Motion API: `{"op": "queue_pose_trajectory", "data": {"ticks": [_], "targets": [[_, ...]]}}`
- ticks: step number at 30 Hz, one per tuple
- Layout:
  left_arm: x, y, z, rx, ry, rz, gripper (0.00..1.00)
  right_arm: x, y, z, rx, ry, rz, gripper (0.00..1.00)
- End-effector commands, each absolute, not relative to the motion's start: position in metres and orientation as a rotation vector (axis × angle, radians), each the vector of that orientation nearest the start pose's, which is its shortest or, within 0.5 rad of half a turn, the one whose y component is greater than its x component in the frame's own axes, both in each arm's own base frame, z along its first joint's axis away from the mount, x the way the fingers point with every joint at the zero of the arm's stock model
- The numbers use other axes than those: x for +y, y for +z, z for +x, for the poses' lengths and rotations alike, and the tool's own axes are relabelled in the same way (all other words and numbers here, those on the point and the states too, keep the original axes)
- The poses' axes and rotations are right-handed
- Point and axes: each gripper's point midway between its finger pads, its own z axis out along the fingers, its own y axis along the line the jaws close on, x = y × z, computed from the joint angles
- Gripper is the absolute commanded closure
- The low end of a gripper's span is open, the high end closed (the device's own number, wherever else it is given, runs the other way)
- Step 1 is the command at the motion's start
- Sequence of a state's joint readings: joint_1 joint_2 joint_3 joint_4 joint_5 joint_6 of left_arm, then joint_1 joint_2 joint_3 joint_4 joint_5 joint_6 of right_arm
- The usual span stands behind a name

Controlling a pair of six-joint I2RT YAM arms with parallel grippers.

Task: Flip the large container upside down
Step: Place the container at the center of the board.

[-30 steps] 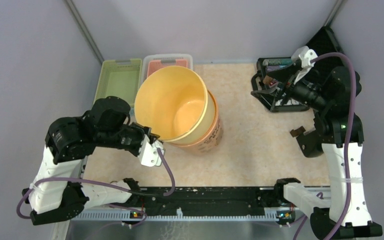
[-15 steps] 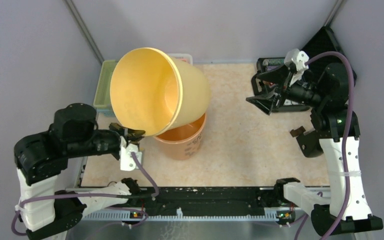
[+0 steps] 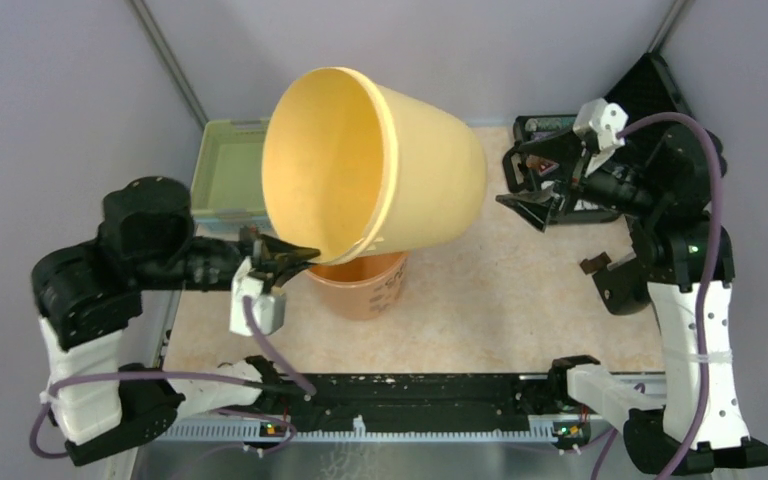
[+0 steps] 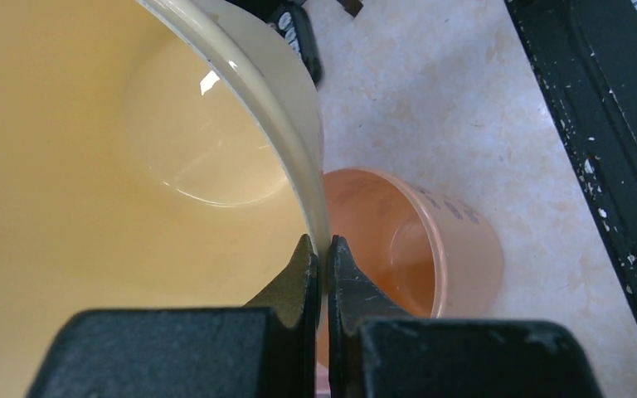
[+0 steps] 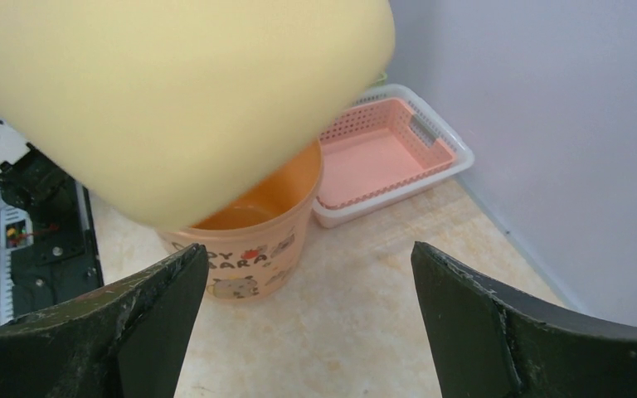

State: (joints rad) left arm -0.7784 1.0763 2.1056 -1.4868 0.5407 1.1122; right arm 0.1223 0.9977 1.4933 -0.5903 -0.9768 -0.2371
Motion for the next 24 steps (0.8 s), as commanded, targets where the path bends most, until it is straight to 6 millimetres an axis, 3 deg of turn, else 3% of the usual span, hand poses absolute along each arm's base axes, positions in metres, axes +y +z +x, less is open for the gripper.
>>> {"op": "queue_pose_trajectory", "data": {"ticks": [1,5,9,15,24], "targets": [[-0.218,0.489,0.115,0.692,-0.367,1.746,1.0,0.154,0.516,0.188,1.164,0.492,-1.016,0.04],[-0.245,0.486,0.132,0.675,-0.413,1.759,1.0,0.141,0.551,0.16,1.091,0.359,-1.016,0.01],[-0.272,0.482,0.147,0.663,-0.483,1.767,1.0,0.137,0.567,0.136,1.032,0.311,-1.043,0.01],[-0.311,0.459,0.173,0.681,-0.552,1.809,1.0,0.146,0.555,0.119,1.008,0.378,-1.114,0.01],[-0.356,0.411,0.195,0.739,-0.599,1.893,1.0,0.149,0.531,0.129,1.057,0.411,-1.138,0.01]]}}
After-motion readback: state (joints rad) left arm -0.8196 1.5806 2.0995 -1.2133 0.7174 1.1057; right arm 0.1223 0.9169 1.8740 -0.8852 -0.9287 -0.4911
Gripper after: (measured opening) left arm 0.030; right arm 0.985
